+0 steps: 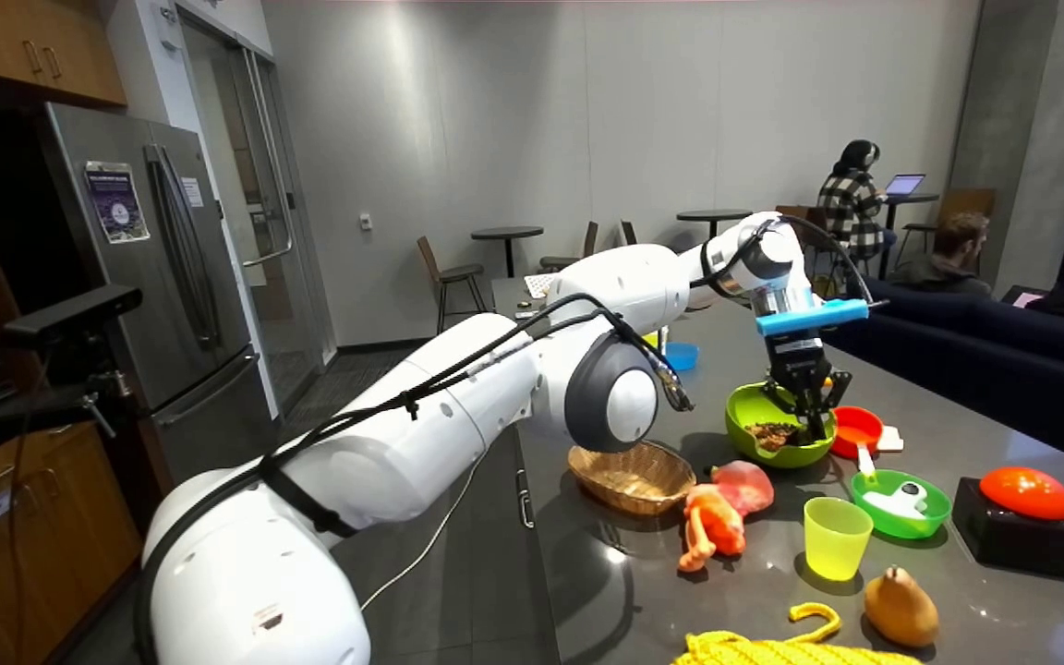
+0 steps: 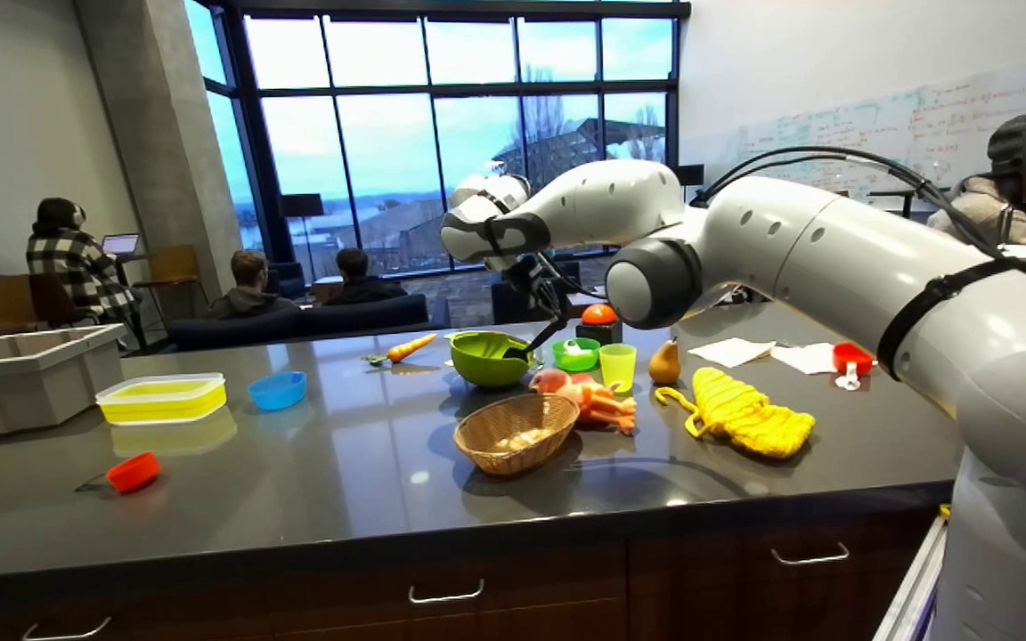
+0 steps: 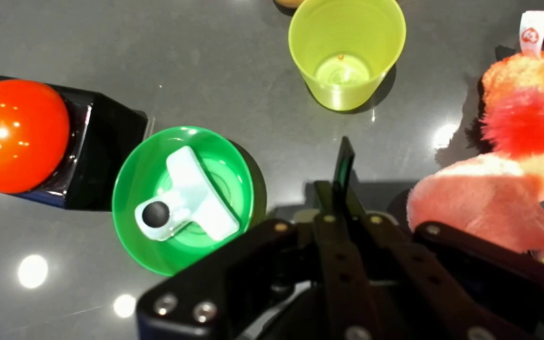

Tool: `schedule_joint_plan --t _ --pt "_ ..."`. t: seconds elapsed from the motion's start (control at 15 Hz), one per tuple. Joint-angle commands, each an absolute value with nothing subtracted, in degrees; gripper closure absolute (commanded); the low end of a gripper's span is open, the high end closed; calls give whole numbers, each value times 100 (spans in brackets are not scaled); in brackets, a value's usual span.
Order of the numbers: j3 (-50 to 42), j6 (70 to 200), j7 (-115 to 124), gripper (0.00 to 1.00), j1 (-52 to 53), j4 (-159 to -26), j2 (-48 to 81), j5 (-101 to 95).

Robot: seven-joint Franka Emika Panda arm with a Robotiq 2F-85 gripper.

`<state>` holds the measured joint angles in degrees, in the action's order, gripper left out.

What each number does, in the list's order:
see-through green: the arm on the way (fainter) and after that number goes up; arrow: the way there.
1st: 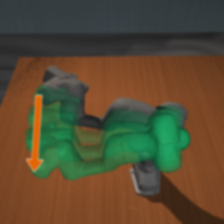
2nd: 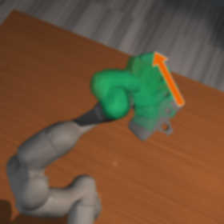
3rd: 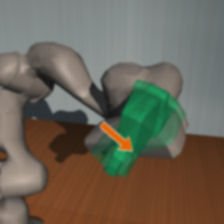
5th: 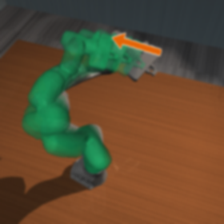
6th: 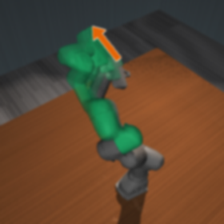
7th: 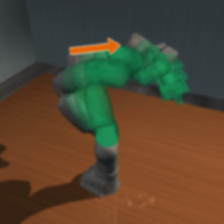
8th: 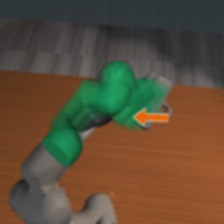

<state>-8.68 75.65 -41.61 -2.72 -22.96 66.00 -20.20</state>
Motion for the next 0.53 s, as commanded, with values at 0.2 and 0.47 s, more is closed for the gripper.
schedule_joint_plan --t 0.2,0.47 --pt "-942 7470 -4478 99 -94 -2353 6456 -2294" --pt "-899 7458 -4729 99 104 -2343 6438 -2336"
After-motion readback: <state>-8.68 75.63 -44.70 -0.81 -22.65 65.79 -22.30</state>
